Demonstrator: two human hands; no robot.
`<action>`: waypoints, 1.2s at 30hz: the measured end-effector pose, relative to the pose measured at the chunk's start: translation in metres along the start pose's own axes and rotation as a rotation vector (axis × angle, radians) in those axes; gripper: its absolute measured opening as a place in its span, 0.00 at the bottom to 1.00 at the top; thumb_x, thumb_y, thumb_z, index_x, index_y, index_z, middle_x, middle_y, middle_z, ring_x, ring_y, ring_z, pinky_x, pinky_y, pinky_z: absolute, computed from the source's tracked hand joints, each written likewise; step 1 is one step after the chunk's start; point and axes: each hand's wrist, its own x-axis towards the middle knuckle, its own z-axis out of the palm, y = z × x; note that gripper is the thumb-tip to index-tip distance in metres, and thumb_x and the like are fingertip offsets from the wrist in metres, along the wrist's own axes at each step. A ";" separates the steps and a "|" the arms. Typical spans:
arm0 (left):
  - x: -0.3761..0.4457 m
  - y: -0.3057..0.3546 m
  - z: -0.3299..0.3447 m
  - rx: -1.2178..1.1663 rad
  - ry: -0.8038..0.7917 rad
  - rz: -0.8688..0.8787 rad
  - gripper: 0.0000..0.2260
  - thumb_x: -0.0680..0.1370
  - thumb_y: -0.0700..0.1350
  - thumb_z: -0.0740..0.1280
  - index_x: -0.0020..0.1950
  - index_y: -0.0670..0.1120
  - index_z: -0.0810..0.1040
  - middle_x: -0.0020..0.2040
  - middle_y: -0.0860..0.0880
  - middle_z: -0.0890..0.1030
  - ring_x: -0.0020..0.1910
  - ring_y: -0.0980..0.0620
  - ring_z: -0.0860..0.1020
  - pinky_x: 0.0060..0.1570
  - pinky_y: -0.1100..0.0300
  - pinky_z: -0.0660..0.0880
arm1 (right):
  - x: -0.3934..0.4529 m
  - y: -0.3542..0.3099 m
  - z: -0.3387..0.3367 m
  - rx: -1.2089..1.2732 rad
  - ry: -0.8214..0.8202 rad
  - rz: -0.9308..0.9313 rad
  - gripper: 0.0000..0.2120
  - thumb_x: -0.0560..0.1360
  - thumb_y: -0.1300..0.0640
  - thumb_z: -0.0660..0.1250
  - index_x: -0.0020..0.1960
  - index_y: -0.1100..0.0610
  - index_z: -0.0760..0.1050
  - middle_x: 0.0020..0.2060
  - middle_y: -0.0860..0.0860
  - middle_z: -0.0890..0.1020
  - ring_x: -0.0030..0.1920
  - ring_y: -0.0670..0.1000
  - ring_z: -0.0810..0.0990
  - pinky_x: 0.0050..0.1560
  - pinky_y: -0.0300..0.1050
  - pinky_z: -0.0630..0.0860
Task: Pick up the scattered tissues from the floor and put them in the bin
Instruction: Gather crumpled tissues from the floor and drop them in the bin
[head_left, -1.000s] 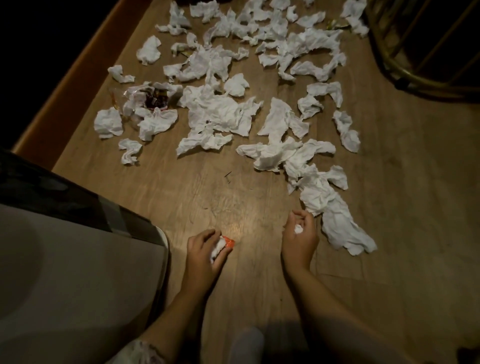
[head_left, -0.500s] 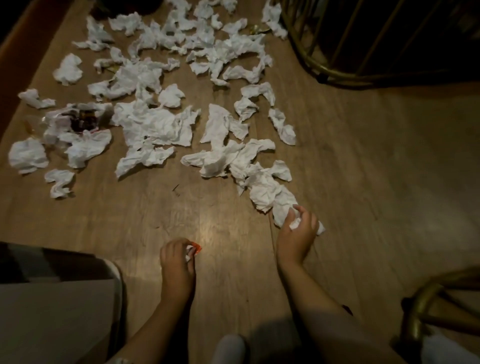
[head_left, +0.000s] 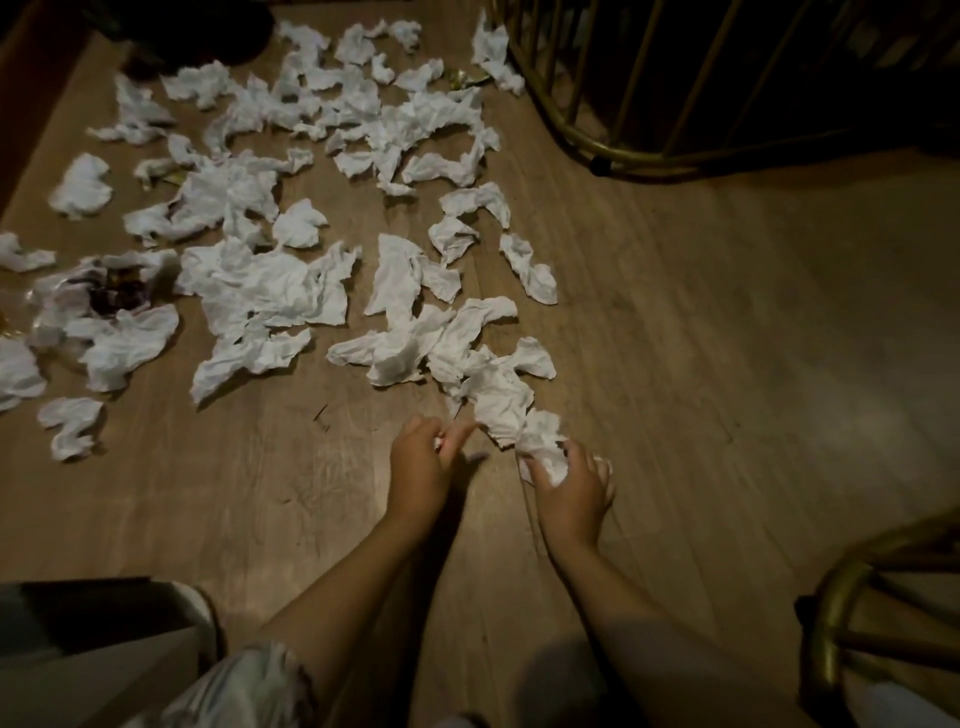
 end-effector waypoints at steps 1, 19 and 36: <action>0.006 0.005 0.007 -0.006 -0.023 0.015 0.13 0.75 0.54 0.70 0.37 0.47 0.76 0.41 0.48 0.76 0.38 0.60 0.71 0.38 0.70 0.65 | 0.000 0.001 0.000 0.011 -0.002 -0.004 0.18 0.72 0.49 0.72 0.59 0.53 0.77 0.55 0.53 0.80 0.61 0.54 0.71 0.62 0.48 0.63; -0.011 -0.018 0.032 0.021 -0.042 0.228 0.17 0.74 0.45 0.72 0.62 0.48 0.78 0.56 0.57 0.78 0.55 0.62 0.74 0.57 0.69 0.71 | 0.019 -0.011 -0.020 0.366 0.173 0.132 0.10 0.74 0.61 0.69 0.54 0.54 0.74 0.44 0.48 0.79 0.41 0.46 0.78 0.40 0.42 0.75; -0.016 -0.054 -0.026 -0.036 0.248 -0.147 0.20 0.66 0.61 0.76 0.52 0.54 0.79 0.47 0.56 0.78 0.48 0.54 0.74 0.46 0.60 0.72 | 0.057 -0.084 0.047 0.234 -0.262 -0.220 0.31 0.70 0.47 0.74 0.70 0.52 0.71 0.67 0.49 0.74 0.66 0.49 0.71 0.65 0.45 0.70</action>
